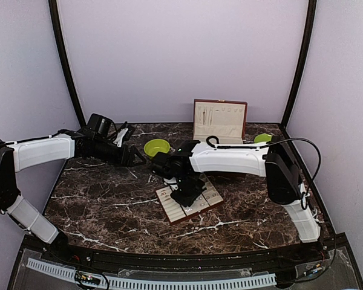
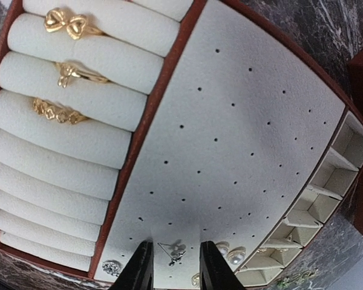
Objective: Organize the mixed jewelry
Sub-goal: Place the earring in the earring holder, then adjust the earring on the earring holder.
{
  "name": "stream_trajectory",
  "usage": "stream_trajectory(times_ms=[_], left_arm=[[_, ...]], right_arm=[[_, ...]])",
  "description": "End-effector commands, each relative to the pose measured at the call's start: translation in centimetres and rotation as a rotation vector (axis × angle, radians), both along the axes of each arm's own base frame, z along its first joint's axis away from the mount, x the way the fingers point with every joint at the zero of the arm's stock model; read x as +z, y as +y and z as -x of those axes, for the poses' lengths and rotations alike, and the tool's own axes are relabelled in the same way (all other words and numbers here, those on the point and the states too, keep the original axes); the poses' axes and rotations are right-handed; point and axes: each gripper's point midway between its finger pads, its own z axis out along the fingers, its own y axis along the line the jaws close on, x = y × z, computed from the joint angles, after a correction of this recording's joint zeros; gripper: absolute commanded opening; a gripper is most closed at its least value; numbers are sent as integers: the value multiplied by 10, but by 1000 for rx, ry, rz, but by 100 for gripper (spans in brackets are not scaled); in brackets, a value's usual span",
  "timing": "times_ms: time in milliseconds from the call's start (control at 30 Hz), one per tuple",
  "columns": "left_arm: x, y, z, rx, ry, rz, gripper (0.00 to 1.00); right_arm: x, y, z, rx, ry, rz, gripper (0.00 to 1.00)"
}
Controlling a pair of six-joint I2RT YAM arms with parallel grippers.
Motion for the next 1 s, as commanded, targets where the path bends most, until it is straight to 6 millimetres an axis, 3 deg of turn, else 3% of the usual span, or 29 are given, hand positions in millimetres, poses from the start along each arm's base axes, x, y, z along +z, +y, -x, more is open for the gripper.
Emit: stream_trajectory(times_ms=[0,367,633,967], left_arm=[[3,-1,3,-7,-9,7,73],[1,1,3,-1,-10,-3,73],[1,0,3,-2,-7,-2,73],[0,0,3,-3,-6,-2,73]], right_arm=[[19,18,-7,-22,-28,-105,30],[54,10,-18,-118,-56,-225,41],[43,-5,-11,-235,-36,-255,30],[28,1,-2,-327,20,-306,31]])
